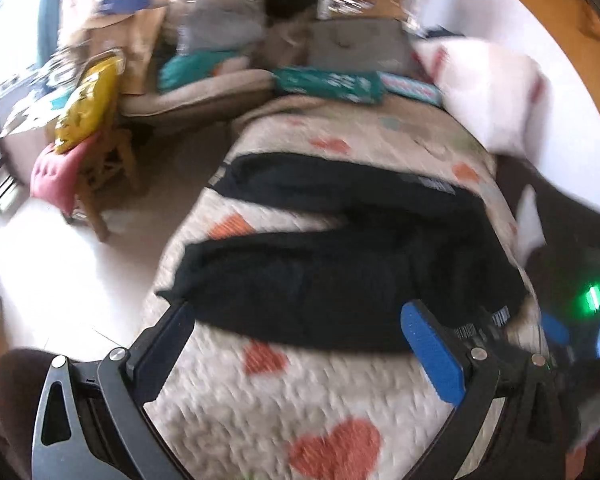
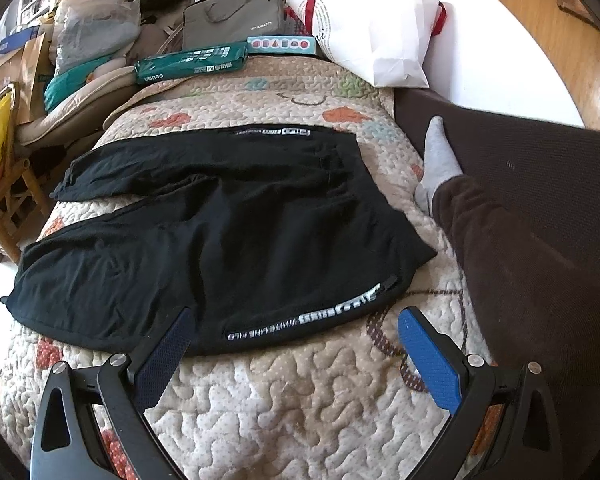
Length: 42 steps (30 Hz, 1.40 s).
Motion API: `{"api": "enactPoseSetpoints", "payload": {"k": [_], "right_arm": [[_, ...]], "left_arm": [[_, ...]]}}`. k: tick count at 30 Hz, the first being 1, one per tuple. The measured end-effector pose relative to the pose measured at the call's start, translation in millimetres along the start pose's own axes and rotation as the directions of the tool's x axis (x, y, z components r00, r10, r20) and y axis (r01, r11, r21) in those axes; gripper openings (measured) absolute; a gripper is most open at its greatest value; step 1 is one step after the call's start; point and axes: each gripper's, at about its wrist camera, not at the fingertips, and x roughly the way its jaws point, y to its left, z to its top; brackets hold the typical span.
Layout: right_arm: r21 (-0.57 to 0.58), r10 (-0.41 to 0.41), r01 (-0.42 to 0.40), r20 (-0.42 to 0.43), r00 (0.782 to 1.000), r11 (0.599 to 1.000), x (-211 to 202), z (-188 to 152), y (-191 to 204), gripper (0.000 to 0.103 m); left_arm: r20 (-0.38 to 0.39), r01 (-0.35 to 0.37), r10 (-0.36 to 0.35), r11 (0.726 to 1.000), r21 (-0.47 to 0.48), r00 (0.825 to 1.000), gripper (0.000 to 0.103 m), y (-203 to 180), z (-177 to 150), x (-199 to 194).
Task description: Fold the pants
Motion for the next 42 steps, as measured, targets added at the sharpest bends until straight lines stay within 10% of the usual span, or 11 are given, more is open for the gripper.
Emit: {"api": "enactPoseSetpoints", "payload": {"k": [8, 15, 42], "right_arm": [[-0.033, -0.011, 0.012, 0.038, 0.999, 0.999, 4, 39, -7, 0.103], [-0.064, 0.001, 0.002, 0.053, 0.999, 0.998, 19, 72, -1, 0.103], [-0.162, 0.021, -0.026, -0.033, 0.999, 0.986, 84, 73, 31, 0.103]], "left_arm": [[-0.058, -0.001, -0.007, 0.991, -0.131, 0.998, 0.103, 44, 43, 56], [-0.003, -0.070, 0.071, 0.996, 0.050, 0.997, 0.103, 23, 51, 80], [-0.030, -0.090, 0.099, 0.973, 0.214, 0.995, 0.097, -16, 67, 158]]}}
